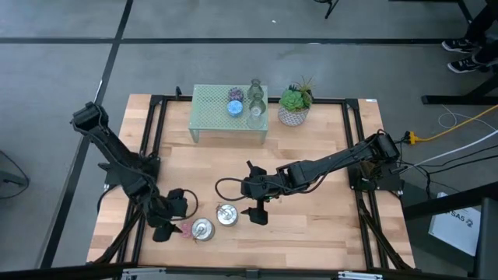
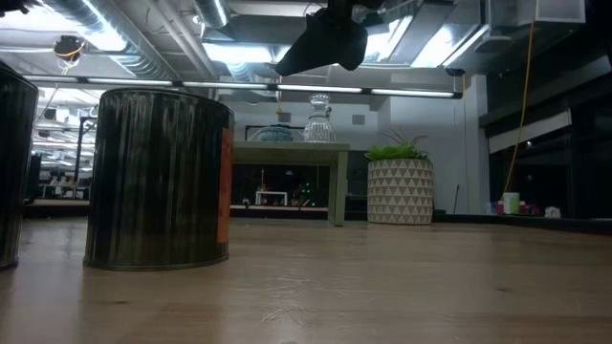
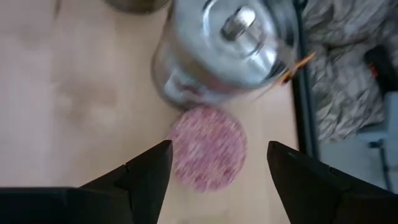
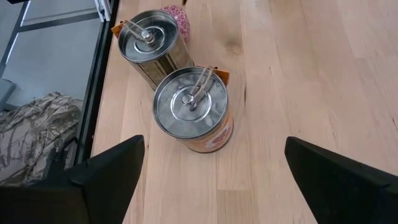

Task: Pick & Place candle stick holders
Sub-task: Put the red and yellow candle on the shelf

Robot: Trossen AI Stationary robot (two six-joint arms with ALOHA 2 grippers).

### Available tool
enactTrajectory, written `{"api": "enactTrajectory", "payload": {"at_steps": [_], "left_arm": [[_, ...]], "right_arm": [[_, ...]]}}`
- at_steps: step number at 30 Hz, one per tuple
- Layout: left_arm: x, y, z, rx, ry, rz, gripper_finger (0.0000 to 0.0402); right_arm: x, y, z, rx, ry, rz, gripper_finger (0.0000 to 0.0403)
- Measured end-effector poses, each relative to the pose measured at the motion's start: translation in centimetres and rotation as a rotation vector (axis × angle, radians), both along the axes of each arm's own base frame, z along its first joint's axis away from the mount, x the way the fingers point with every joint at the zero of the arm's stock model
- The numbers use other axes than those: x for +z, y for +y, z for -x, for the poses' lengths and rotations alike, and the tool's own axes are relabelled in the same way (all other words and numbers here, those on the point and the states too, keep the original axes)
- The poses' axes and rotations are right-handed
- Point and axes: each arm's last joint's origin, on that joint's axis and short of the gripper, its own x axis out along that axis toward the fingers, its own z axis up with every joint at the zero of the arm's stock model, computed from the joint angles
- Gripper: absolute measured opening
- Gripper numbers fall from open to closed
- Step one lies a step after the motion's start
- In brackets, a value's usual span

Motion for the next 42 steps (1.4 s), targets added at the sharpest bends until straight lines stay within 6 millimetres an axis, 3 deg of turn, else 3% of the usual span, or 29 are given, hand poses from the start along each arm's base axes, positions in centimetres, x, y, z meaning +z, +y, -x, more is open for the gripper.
{"api": "enactTrajectory", "payload": {"at_steps": [7,13,26,32,38,42], "left_arm": [[-0.8,-1.2,-1.5,0.043,-0.032,0.074,0.0258],[-2.2,-1.7,-1.7,0.079,0.066,0.085,0.0258],[-1.9,-1.6,-2.3,0.095,0.045,0.131,0.0258],[-1.9,-1.4,-2.5,-0.035,0.032,0.096,0.0258],[-2.0,-1.7,-2.1,-0.327,-0.103,-0.069,0.0256],[-1.9,-1.6,-2.3,-0.284,-0.138,-0.099,0.0256]], "right_arm": [[0.0,0.0,0.0,0.013,-0.003,0.012,0.039],[0.0,0.0,0.0,0.014,-0.003,0.012,0.039],[0.0,0.0,0.0,0.014,-0.005,0.012,0.039],[0.0,0.0,0.0,0.019,-0.007,0.016,0.039],[0.0,0.0,0.0,0.019,-0.007,0.016,0.039],[0.0,0.0,0.0,0.019,-0.007,0.016,0.039]]}}
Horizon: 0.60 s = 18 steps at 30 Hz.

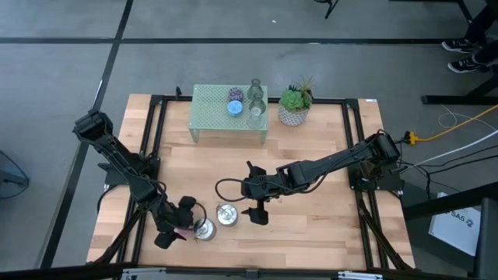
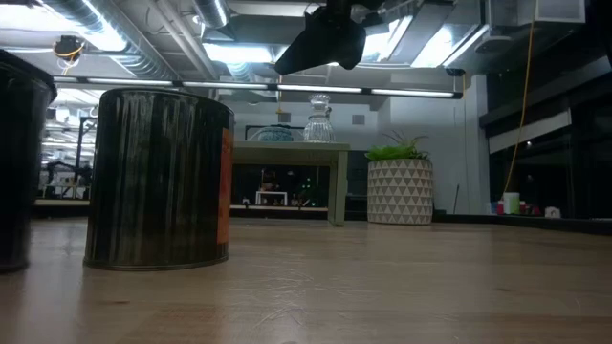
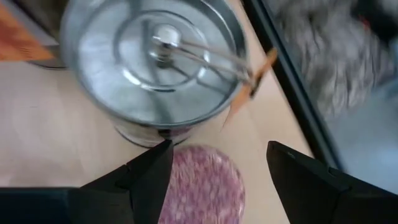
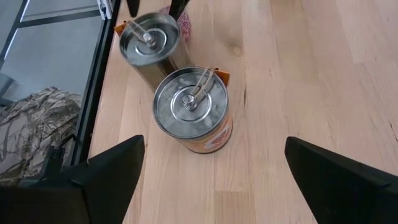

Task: Pick & Place candle stick holders
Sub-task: Put the red and yellow candle on the shelf

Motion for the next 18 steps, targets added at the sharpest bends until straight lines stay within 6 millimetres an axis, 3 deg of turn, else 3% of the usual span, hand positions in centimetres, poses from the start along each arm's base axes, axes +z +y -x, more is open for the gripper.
{"api": "enactTrajectory", "payload": {"at_steps": [5,9,18], "left_arm": [[0.7,-0.3,-0.8,0.23,-0.01,0.174,0.0255],[1.3,-0.4,-1.4,0.296,-0.045,0.258,0.0255],[1.2,-0.3,-1.5,0.35,-0.089,0.232,0.0255]], "right_arm": [[0.0,0.0,0.0,0.0,0.0,0.0,0.039],[0.0,0.0,0.0,0.0,-0.001,0.0,0.039],[0.0,0.0,0.0,0.0,-0.002,-0.001,0.039]]}}
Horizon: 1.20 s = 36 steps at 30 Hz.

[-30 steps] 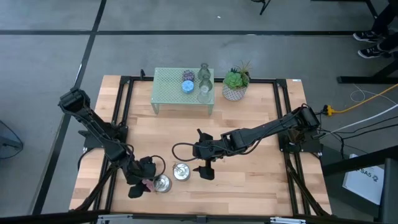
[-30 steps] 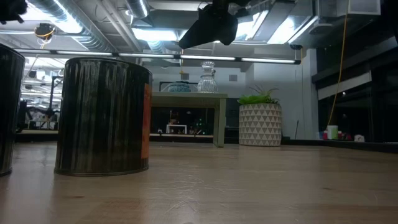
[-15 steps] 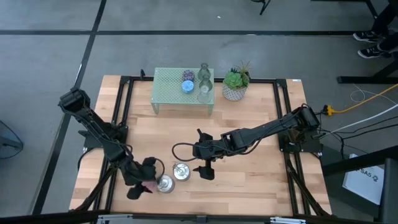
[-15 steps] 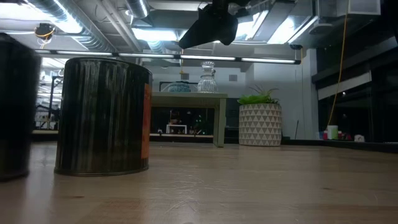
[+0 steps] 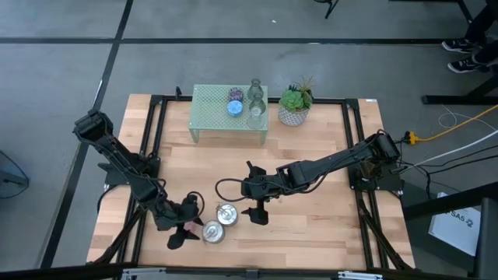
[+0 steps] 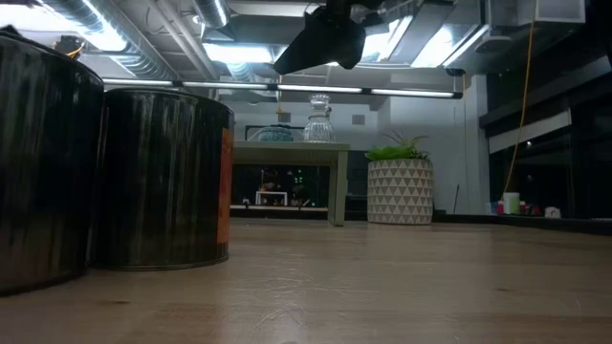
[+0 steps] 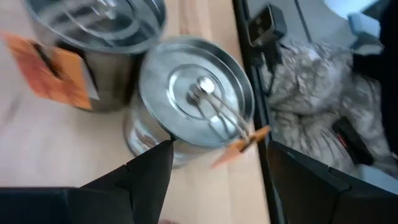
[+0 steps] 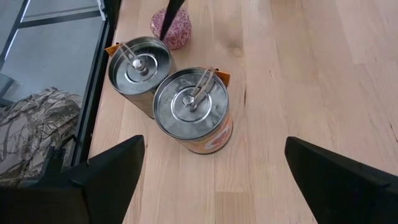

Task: Pick & Place candle stick holders
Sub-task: Put the red and yellow candle on the shelf

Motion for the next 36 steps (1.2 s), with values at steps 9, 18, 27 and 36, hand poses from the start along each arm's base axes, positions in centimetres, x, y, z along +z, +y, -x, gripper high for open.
{"api": "enactTrajectory", "payload": {"at_steps": [9,18,27,36], "left_arm": [[0.0,0.1,0.0,0.015,-0.023,-0.041,0.0255],[-0.1,0.9,-0.7,0.053,-0.015,-0.047,0.0255],[-0.5,1.8,-1.0,0.081,0.102,0.016,0.0265],[-0.7,1.4,-0.5,-0.021,0.165,0.036,0.0311]], "right_arm": [[0.0,0.0,0.0,0.0,0.001,0.0,0.039],[0.0,0.0,0.0,0.0,0.001,0.0,0.039],[0.0,0.0,0.0,0.0,0.002,0.001,0.039],[0.0,0.0,0.0,0.0,0.001,0.0,0.039]]}}
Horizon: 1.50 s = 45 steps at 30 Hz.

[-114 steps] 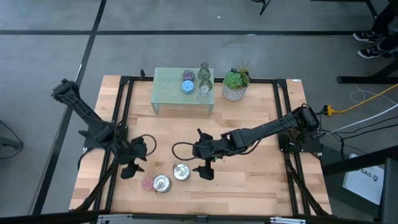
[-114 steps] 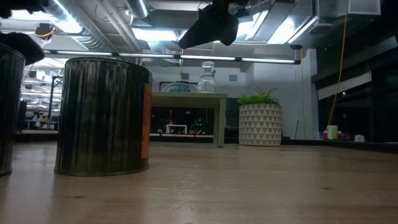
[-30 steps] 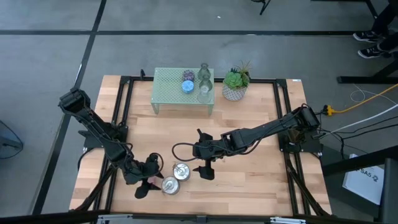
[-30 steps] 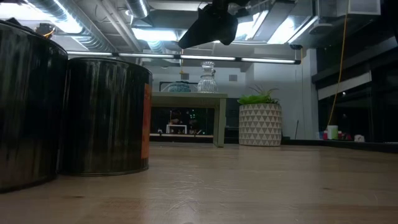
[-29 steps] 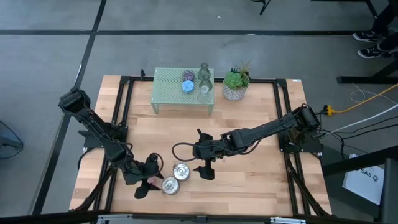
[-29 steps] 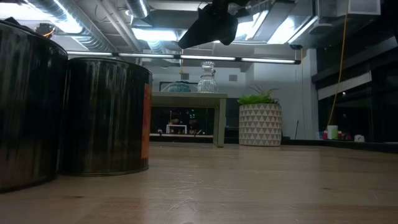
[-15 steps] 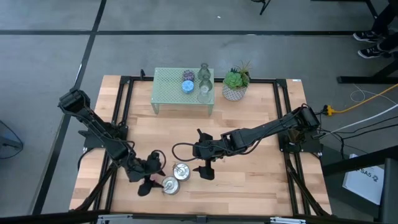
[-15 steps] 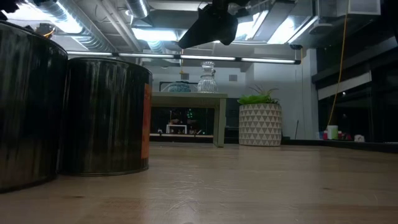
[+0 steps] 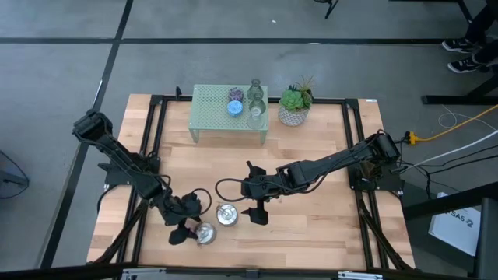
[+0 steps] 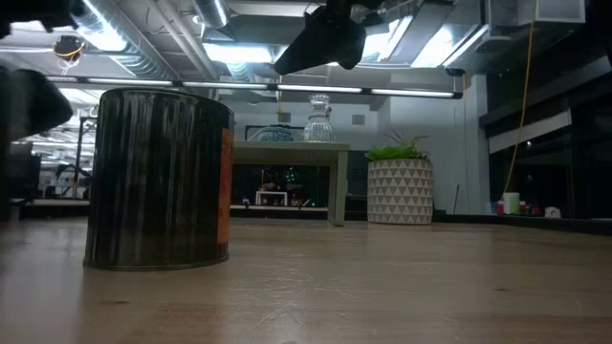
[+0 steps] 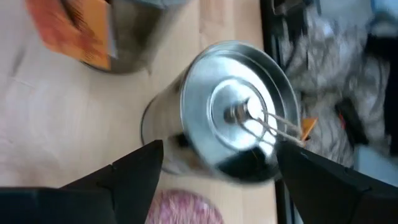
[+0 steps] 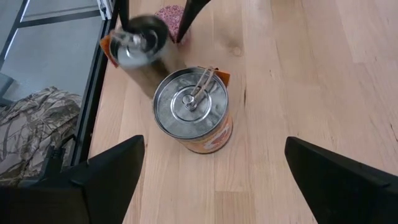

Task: Pick & Place candle stick holders
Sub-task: Put the red and yellow candle on the shelf

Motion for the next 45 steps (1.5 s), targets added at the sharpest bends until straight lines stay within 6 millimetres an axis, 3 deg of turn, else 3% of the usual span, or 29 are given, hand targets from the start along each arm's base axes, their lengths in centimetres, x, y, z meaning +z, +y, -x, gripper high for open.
{"api": "enactTrajectory", "payload": {"at_steps": [10,15,20,24,33,45], "left_arm": [[2.4,0.5,0.5,-0.046,-0.142,0.028,0.0322],[3.3,0.4,2.3,-0.062,-0.04,0.127,0.0322],[2.4,-0.2,4.9,-0.031,0.112,0.07,0.0322],[1.4,-0.5,6.1,0.03,0.103,-0.076,0.0322],[-0.2,-1.1,6.0,0.041,0.084,-0.211,0.0322],[-3.3,-2.8,5.1,0.01,0.151,-0.244,0.0322]], "right_arm": [[0.0,0.0,0.0,-0.001,0.0,0.0,0.039],[0.0,0.0,0.0,0.0,0.003,0.001,0.039],[0.0,0.0,0.0,-0.001,0.005,0.002,0.039],[0.0,0.0,0.0,0.001,0.004,0.003,0.039],[0.0,0.0,0.0,0.008,-0.005,0.008,0.039],[0.0,0.0,-0.1,0.017,-0.012,0.016,0.039]]}}
